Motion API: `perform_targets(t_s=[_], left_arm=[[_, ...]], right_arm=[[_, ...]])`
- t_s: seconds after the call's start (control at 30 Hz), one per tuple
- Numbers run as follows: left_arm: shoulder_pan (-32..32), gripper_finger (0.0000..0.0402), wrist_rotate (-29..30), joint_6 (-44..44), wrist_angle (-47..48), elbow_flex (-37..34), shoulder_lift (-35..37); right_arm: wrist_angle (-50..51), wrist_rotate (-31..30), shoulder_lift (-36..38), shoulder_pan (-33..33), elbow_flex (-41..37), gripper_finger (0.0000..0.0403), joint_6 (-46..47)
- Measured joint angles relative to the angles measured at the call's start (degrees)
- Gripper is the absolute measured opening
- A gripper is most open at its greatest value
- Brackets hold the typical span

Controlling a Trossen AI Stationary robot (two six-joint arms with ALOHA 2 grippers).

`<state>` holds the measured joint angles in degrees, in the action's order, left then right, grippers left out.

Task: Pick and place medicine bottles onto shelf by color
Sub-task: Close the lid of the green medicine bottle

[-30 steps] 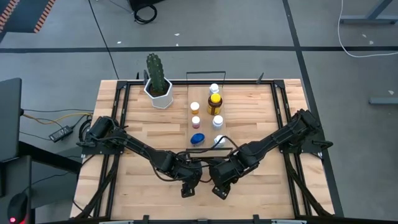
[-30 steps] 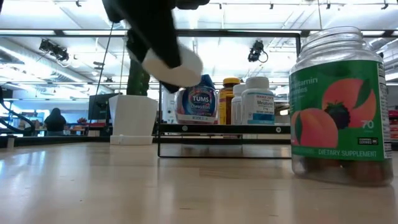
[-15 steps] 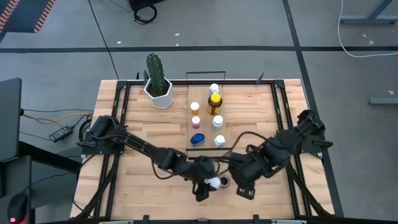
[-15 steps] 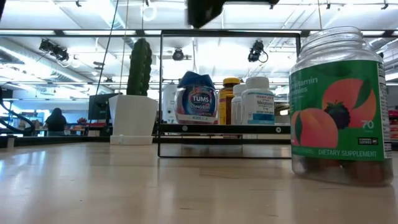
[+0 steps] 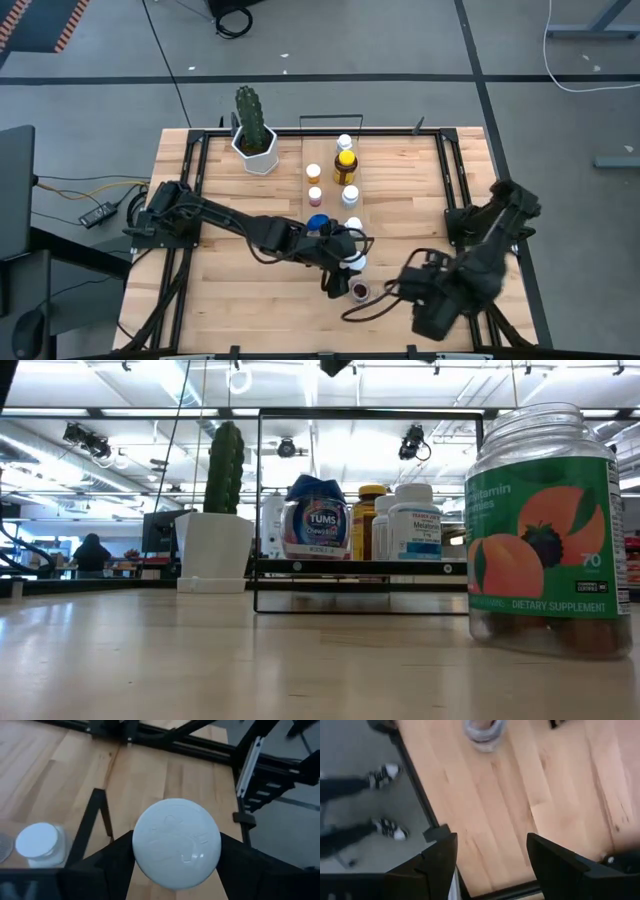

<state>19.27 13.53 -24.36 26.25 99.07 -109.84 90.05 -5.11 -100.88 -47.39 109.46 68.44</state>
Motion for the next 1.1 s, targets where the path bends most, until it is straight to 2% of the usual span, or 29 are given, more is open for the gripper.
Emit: perform_targets(t_s=[0.17,0.37,0.43,0.53,0.67,0.87,1.1], left_arm=[[1.0,0.0245,-0.2,-0.4,-0.6,-0.2,-1.3],[2.4,0.0246,-0.4,0.7,-3.4,0.3,-4.3],[2.6,0.0248,-0.8,1.2,-2.1,0.1,-4.7],[2.8,0.0247,-1.4,1.8,-5.5,0.3,-5.7],[2.9,0.0245,-2.3,2.3,-6.5,0.2,-7.1],[2.9,0.0248,-4.7,2.6,-7.7,0.3,-8.7],[2.9,0.0247,-4.8,3.2,-7.5,0.2,-9.0]], right_arm=[[-0.1,-6.0,6.2,-5.5,-6.5,0.0245,15.0],[-2.8,-6.4,13.2,-12.2,-17.3,0.0245,31.5],[-4.1,-6.4,14.8,-14.1,-20.5,0.0245,35.7],[-6.6,-6.4,16.3,-16.5,-25.1,0.0245,40.8],[-14.2,-6.1,16.8,-18.0,-31.2,0.0245,43.2],[-32.5,-8.6,16.7,-17.1,-43.1,0.0245,41.0],[-40.1,-8.8,16.7,-14.0,-52.5,0.0245,41.4]])
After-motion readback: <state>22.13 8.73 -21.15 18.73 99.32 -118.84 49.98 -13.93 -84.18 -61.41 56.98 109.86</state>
